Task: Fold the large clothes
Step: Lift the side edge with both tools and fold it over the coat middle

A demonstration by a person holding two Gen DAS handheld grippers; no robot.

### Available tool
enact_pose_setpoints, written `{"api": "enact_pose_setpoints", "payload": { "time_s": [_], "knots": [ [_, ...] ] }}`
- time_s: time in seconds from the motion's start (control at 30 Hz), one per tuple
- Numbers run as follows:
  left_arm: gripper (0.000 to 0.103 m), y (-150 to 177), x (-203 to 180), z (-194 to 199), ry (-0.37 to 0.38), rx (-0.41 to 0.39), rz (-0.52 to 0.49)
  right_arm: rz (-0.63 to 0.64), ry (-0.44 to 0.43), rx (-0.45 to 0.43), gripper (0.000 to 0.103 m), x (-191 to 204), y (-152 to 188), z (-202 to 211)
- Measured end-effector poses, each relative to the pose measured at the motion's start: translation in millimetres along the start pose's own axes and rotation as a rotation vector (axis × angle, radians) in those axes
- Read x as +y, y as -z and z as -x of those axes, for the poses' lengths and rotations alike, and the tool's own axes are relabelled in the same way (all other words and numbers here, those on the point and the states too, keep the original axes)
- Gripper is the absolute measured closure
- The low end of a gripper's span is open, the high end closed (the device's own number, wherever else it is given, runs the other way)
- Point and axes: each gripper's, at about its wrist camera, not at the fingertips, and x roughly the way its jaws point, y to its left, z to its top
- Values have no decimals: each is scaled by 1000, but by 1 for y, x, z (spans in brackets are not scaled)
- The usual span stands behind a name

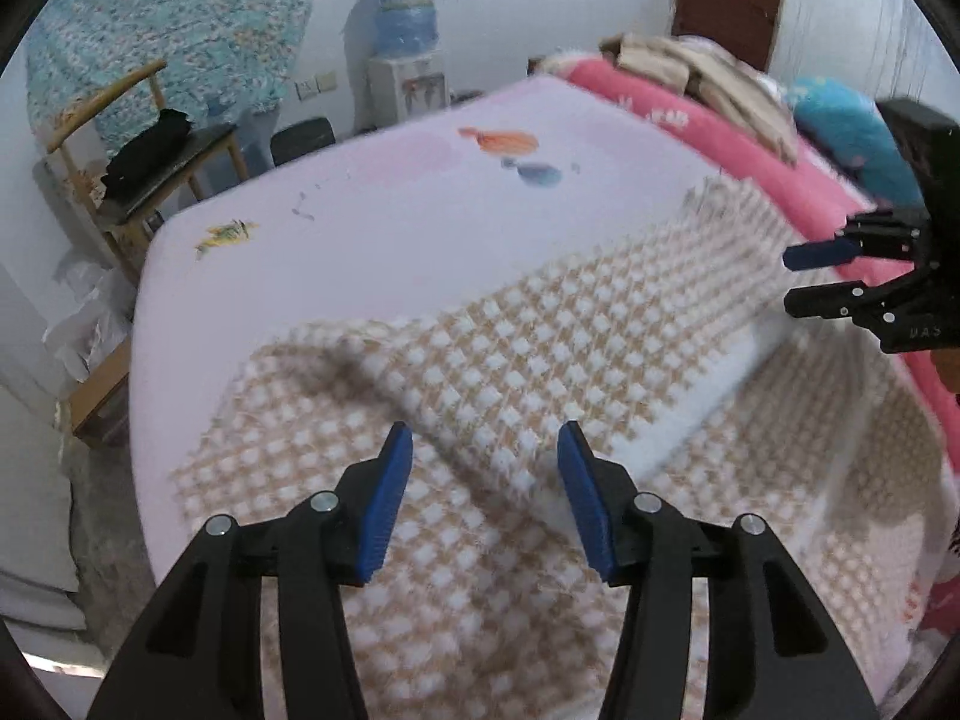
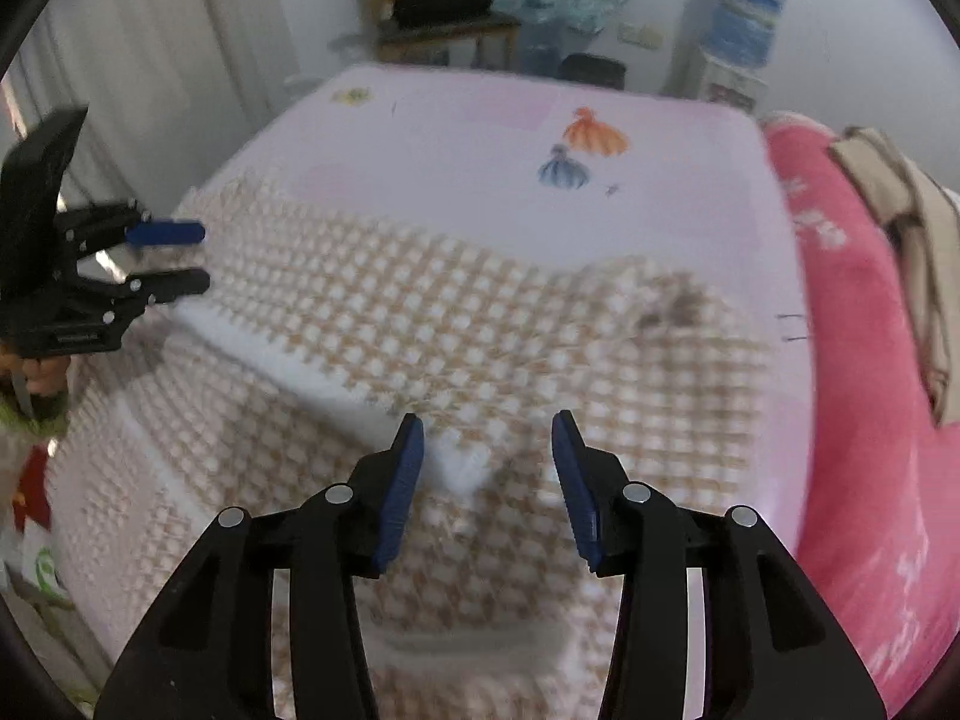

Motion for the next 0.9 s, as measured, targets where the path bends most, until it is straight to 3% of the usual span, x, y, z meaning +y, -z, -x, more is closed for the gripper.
{"api": "enact_pose_setpoints", "payload": {
  "time_s": [0.1,0.17,0.23,0.3,0.37,0.5,0.63,0.73,0.8,0.9],
  "knots": [
    [54,-7,-3,16,44,-79,14,-40,-52,-71,60,2,-10,18],
    [54,-15,-11,14,61,-91,18,-37,-62,-90,60,10,-17,14],
    [54,-19,-22,4,66,-72,7,-23,-54,-74,60,20,-19,1],
    [54,-17,-34,-12,37,-28,-28,5,7,-31,60,29,-14,-21],
    [54,-7,-40,-37,3,57,-53,-6,21,26,60,27,-6,-40],
    [54,-7,-30,-26,46,31,-16,23,40,24,60,34,-12,-31],
    [54,-26,-14,-12,65,-51,26,33,68,-48,60,34,-41,-24],
    [54,-36,-3,-26,46,-27,84,2,36,-55,60,25,-56,-43],
    [54,-40,3,-49,24,31,101,-22,32,4,60,14,-57,-69],
    [54,-37,6,-49,44,29,116,-65,-17,9,60,5,-54,-72]
  ]
}}
